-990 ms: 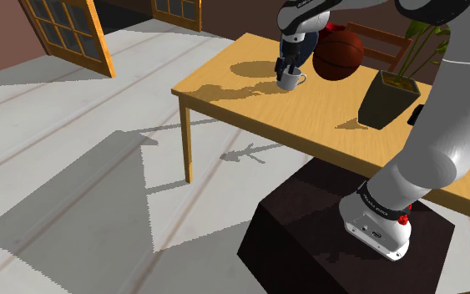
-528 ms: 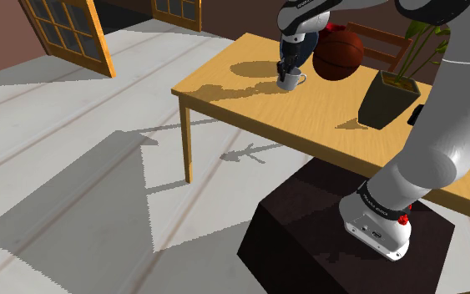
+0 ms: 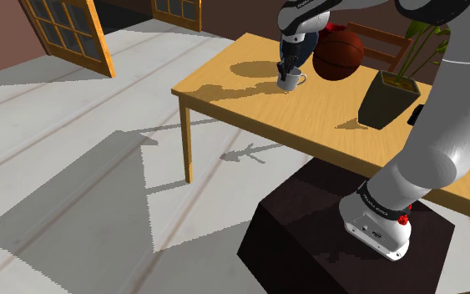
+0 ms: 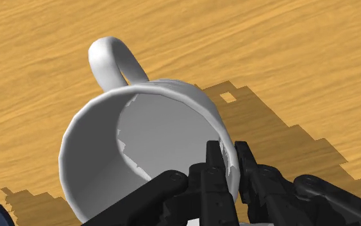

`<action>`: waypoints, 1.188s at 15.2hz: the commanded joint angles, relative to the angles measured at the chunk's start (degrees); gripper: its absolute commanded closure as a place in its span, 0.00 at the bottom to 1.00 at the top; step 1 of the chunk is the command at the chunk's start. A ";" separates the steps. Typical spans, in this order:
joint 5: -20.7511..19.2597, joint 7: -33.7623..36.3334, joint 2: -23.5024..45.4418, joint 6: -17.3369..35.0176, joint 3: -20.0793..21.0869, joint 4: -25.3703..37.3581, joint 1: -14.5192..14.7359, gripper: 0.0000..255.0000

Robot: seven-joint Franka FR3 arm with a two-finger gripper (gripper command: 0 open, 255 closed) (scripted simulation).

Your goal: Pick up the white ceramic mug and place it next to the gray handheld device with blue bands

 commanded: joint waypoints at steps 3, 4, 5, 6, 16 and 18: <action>-0.27 0.05 -1.11 -1.92 -0.13 0.81 0.10 1.00; -0.35 0.06 -1.45 -2.57 -0.17 1.14 0.13 1.00; -0.43 0.08 -1.79 -3.23 -0.20 1.46 0.16 1.00; -0.51 0.09 -2.12 -3.89 -0.24 1.80 0.19 1.00; -1.16 0.10 -4.87 -10.65 -0.50 5.89 0.40 1.00; -1.25 0.08 -5.29 -12.05 -0.53 6.88 0.42 1.00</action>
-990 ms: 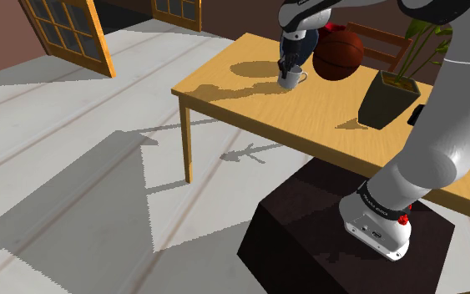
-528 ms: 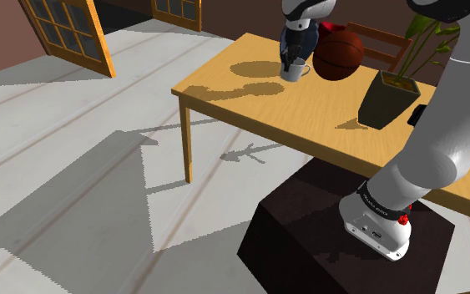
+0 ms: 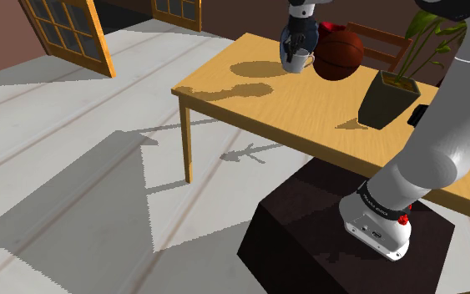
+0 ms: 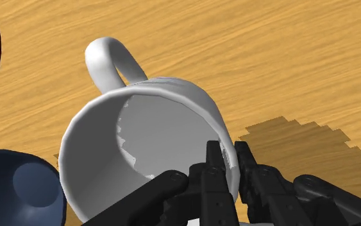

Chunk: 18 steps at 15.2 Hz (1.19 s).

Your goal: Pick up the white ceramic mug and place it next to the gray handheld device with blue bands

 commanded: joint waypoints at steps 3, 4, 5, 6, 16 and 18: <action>-0.19 -0.08 -0.84 -2.90 -0.08 2.07 0.03 1.00; -0.23 -0.10 -1.00 -3.61 -0.10 2.63 0.03 1.00; -0.26 -0.12 -1.14 -4.33 -0.11 3.21 0.04 1.00; -0.29 -0.14 -1.28 -5.05 -0.13 3.80 0.04 1.00; -0.40 -0.50 -1.90 -12.50 -0.25 10.65 -0.05 1.00; -0.39 -0.59 -1.86 -14.06 -0.28 12.25 -0.10 1.00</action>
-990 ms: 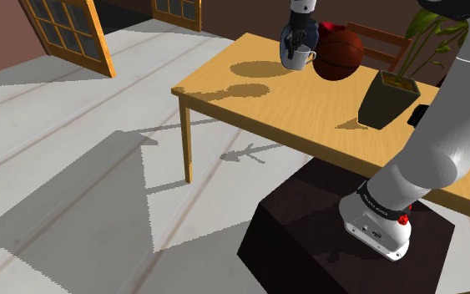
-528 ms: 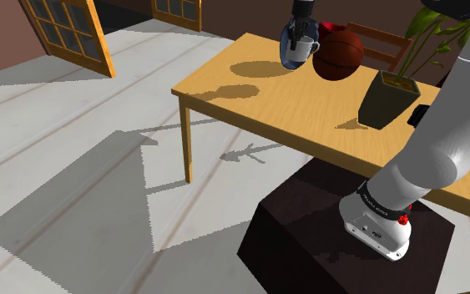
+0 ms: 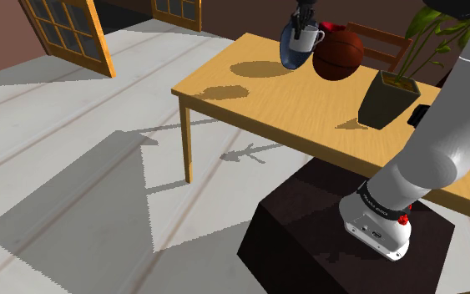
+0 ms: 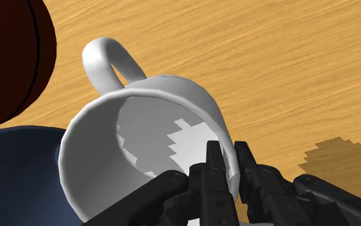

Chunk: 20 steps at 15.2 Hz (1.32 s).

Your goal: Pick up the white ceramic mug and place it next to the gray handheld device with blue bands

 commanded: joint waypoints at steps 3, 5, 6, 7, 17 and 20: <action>0.01 -0.06 0.00 -3.09 0.00 3.08 0.00 1.00; -0.54 -1.92 -2.42 -1.94 -0.83 -0.29 -1.01 1.00; -0.82 -2.87 -3.53 -1.43 -1.27 -1.82 -1.54 1.00; -1.09 -3.85 -4.59 -0.94 -1.72 -3.25 -2.06 1.00; -3.53 -14.52 -12.09 2.47 -6.96 -12.91 -7.91 1.00; -4.05 -18.08 -13.27 3.17 -8.76 -14.36 -9.81 1.00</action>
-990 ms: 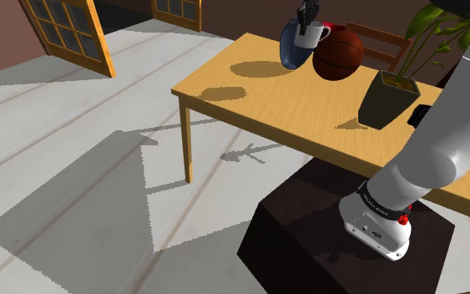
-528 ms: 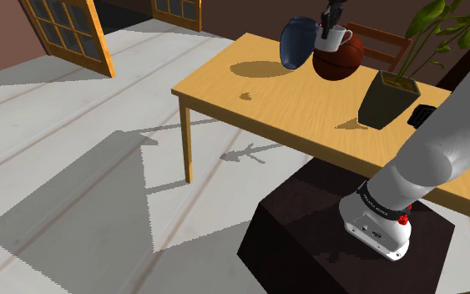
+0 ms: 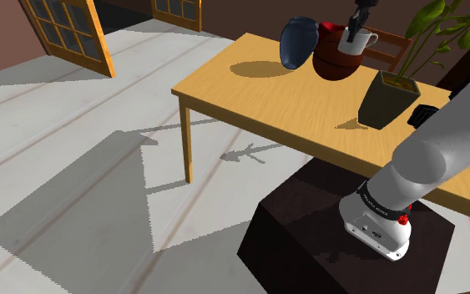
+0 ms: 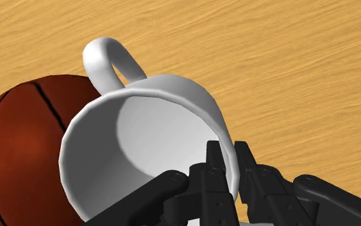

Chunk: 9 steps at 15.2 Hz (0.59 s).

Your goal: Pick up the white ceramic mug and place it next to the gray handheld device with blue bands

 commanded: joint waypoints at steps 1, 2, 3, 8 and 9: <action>-0.12 -2.68 -0.22 0.54 -1.31 -0.47 -1.38 1.00; -0.24 -3.93 -0.44 0.73 -1.94 -0.75 -2.04 1.00; -0.33 -5.20 -0.60 0.92 -2.58 -0.96 -2.69 1.00; -0.31 -11.89 -0.48 1.72 -5.88 -0.98 -6.12 1.00; -0.20 -13.30 -0.26 1.85 -6.55 -0.79 -6.84 1.00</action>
